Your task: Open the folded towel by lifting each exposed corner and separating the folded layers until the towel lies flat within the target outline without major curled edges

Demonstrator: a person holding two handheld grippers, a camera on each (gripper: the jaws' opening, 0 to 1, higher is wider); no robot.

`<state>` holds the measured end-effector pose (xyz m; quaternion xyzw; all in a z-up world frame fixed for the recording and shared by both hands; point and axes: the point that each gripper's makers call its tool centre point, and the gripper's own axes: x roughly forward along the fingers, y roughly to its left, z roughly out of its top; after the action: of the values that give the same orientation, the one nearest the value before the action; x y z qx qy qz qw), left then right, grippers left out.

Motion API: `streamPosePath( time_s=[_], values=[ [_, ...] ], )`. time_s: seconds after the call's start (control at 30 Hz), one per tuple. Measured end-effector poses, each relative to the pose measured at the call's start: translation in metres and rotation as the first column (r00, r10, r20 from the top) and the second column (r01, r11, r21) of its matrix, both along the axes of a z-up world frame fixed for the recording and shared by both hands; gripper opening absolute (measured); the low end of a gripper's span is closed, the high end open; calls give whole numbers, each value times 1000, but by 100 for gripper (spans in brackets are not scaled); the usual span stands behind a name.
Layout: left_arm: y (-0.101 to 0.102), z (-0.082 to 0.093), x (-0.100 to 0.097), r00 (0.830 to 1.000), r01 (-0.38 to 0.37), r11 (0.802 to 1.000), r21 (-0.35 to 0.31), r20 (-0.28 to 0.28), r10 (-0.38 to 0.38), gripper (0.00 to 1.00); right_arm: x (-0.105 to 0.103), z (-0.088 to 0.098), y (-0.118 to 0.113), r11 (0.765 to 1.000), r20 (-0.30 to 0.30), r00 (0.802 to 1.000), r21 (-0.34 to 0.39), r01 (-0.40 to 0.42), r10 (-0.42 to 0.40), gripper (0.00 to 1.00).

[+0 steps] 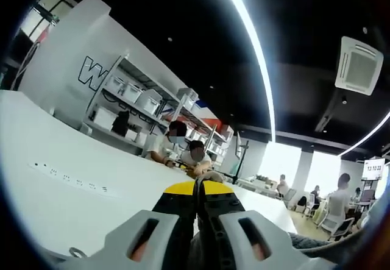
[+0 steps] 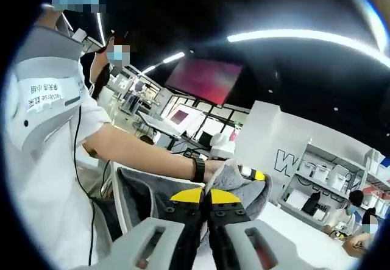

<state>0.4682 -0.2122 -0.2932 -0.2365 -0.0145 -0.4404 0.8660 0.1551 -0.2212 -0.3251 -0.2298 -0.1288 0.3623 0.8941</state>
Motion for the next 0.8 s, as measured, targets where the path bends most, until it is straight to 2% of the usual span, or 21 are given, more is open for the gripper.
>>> streamPosePath(
  time_s=[0.33,0.43,0.47,0.8],
  values=[
    [-16,5,-1,1000,19,1000,11,6,-19,0,-1,-2,-7,1000,9,1000,-16,17,-17,0],
    [-22,7,-4,999,35,999,16,27,-35,0,-2,-6,-10,1000,7,1000,-27,15,-15,0],
    [-25,8,-5,998,28,999,41,58,-31,0,-2,-9,-12,999,5,1000,-39,19,-18,0],
    [-39,4,-7,998,50,998,25,34,-51,0,-3,-21,-26,995,-4,999,-83,50,-50,0]
  ],
)
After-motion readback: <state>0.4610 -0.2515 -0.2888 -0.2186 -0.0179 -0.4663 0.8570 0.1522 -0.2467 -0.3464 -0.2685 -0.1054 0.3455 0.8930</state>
